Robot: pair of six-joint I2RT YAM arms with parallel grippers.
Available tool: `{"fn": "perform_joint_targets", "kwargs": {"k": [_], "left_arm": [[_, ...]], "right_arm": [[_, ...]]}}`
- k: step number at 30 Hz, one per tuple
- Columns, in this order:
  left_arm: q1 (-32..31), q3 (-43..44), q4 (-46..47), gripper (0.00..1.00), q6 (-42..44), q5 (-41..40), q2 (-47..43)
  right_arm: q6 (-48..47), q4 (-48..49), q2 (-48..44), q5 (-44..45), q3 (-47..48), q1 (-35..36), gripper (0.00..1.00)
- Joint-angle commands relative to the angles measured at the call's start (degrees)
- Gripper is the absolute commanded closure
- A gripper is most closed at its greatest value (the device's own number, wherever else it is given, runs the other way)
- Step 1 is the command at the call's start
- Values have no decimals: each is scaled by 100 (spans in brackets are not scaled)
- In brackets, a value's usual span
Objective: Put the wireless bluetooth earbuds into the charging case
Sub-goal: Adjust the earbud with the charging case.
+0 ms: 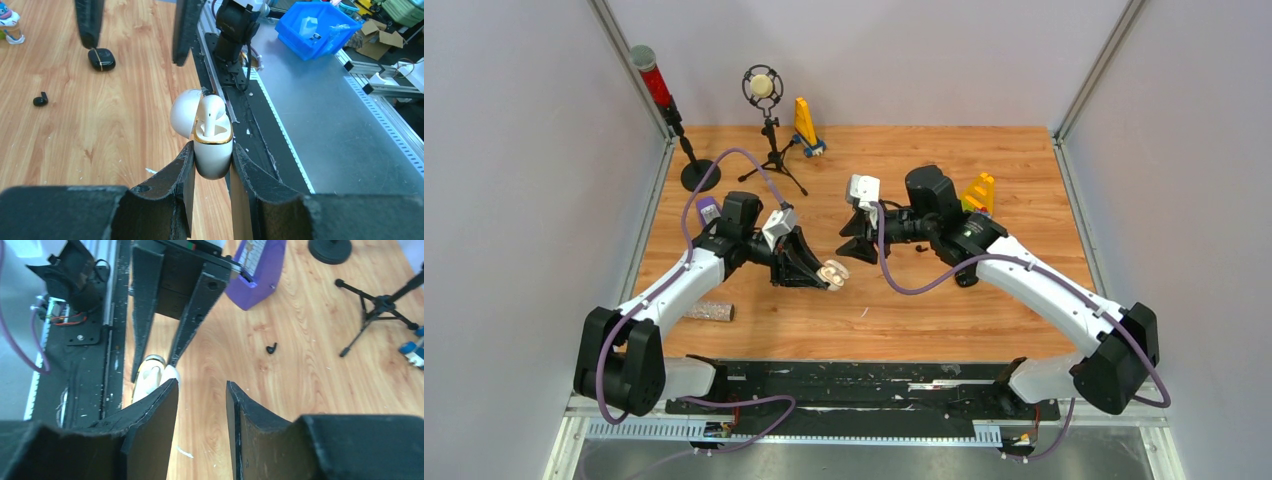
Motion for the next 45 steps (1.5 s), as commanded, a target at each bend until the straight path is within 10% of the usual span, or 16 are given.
{"fn": "perform_joint_targets", "kwargs": {"k": [1, 45], "left_arm": [[-22, 282, -54, 85, 181, 234, -18], [-22, 326, -114, 85, 174, 199, -26]], "right_arm": [[-213, 235, -153, 642, -55, 120, 58], [-1075, 15, -514, 2047, -172, 809, 53]]}}
